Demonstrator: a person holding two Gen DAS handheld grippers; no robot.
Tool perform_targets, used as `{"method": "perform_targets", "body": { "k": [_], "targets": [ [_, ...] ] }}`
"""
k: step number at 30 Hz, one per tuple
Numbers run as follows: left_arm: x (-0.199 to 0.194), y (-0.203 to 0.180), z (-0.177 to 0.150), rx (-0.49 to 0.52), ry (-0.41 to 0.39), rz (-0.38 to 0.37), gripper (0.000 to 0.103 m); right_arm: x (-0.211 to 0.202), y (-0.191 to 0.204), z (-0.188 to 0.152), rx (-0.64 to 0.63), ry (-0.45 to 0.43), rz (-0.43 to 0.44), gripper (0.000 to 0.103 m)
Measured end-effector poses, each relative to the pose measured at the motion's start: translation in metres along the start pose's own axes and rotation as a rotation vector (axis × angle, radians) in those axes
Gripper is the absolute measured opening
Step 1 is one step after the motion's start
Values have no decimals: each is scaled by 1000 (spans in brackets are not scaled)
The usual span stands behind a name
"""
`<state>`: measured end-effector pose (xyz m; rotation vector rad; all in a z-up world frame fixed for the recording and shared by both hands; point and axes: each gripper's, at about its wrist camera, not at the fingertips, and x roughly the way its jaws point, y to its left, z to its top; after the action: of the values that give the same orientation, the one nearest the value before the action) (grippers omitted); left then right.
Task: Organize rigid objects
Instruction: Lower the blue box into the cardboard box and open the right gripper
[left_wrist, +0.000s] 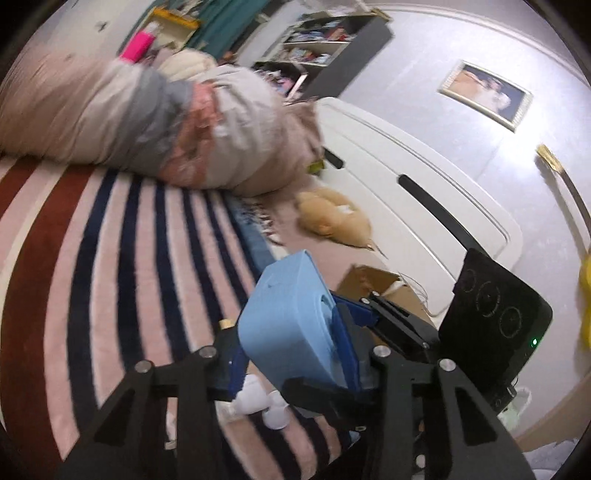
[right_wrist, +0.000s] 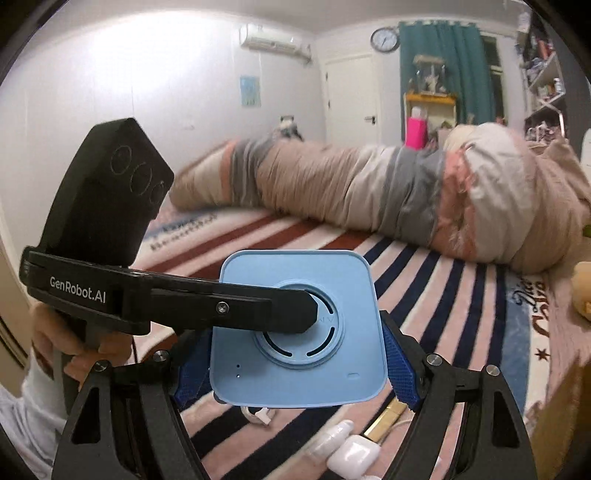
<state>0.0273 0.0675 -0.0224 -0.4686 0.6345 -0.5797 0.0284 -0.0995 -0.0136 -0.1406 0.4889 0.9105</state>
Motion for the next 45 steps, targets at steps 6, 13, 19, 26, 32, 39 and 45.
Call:
{"method": "perform_targets", "body": {
  "k": [6,13,19,26,32,39,45],
  "targets": [
    [29,-74,13,154,17,7,36,-59,-39,-6,73,-79,-40,78],
    [100,-153,13,298,107,-39,35,-128,-98,-38,177,-105,-189,78],
    [168,-194,0,368,225,-100,35,-160,-146,-68,278,-40,-276,78],
    [220,-207,-20,401,358,-102,35,-155,-175,-88,295,109,-347,78],
    [232,-208,-29,422,397,-91,39,-151,-173,-95,285,192,-422,79],
    [215,-203,-18,402,343,-82,64,-150,-167,-95,266,220,-510,91],
    [176,-184,-1,346,260,-35,65,-161,-157,-85,297,147,-498,91]
  ]
}}
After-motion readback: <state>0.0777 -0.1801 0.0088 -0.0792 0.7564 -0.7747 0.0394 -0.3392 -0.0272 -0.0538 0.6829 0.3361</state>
